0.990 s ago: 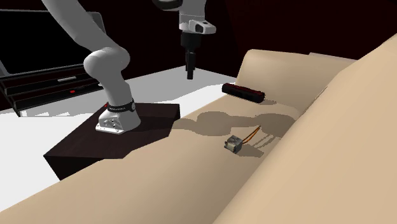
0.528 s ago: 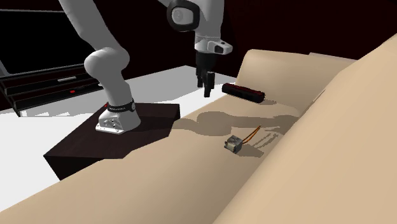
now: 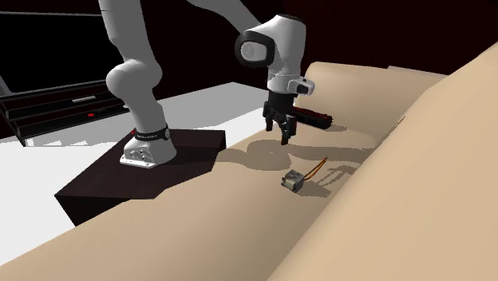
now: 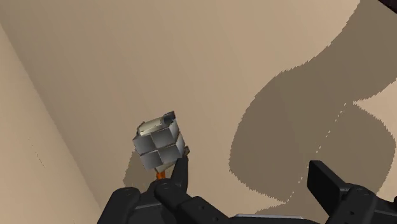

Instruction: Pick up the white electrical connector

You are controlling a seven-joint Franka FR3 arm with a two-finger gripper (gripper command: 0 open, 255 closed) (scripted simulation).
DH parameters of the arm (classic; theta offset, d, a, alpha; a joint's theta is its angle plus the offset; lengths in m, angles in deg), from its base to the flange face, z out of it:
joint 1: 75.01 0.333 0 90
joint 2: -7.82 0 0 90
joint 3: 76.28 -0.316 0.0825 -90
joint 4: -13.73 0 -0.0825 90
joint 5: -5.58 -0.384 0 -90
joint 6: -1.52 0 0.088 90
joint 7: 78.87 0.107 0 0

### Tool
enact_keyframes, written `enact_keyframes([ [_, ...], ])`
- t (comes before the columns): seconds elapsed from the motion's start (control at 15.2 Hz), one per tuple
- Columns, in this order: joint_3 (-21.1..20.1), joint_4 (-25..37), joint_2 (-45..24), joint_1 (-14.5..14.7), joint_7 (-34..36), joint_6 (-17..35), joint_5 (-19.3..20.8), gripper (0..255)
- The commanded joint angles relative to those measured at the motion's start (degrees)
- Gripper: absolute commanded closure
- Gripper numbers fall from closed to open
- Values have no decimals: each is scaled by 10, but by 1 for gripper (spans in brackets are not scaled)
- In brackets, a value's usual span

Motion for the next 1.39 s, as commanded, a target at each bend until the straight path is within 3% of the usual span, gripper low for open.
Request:
enact_keyframes([
  [0.0, -1, 37, -53, -2, -45, 17, -24, 0],
  [0.66, -53, 237, -277, -50, -205, 54, -100, 0],
  [1.32, -67, 250, -328, -59, -220, 93, -115, 0],
])
